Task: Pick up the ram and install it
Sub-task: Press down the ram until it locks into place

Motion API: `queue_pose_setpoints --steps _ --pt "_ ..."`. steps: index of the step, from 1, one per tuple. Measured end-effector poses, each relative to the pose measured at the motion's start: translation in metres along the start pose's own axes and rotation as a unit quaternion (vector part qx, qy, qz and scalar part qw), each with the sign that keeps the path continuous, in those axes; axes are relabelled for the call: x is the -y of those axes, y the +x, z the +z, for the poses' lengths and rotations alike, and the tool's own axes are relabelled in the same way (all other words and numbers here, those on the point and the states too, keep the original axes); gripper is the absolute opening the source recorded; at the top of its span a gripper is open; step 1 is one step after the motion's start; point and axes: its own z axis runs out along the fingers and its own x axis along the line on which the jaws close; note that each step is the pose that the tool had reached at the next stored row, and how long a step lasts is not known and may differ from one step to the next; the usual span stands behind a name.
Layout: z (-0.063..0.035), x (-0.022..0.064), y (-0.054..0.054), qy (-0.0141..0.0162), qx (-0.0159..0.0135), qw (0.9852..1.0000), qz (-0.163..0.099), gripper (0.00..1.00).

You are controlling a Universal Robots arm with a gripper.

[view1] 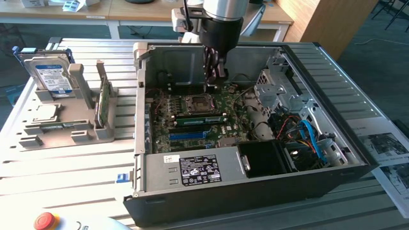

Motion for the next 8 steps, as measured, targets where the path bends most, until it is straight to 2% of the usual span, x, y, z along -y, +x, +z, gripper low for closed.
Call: queue_pose_setpoints --steps 2,8 --pt "-0.0001 0.0000 0.0000 0.0015 0.0002 1.0000 0.000 0.10" --pt "-0.0002 0.0010 0.0000 0.0015 0.0000 1.0000 -0.001 0.10"
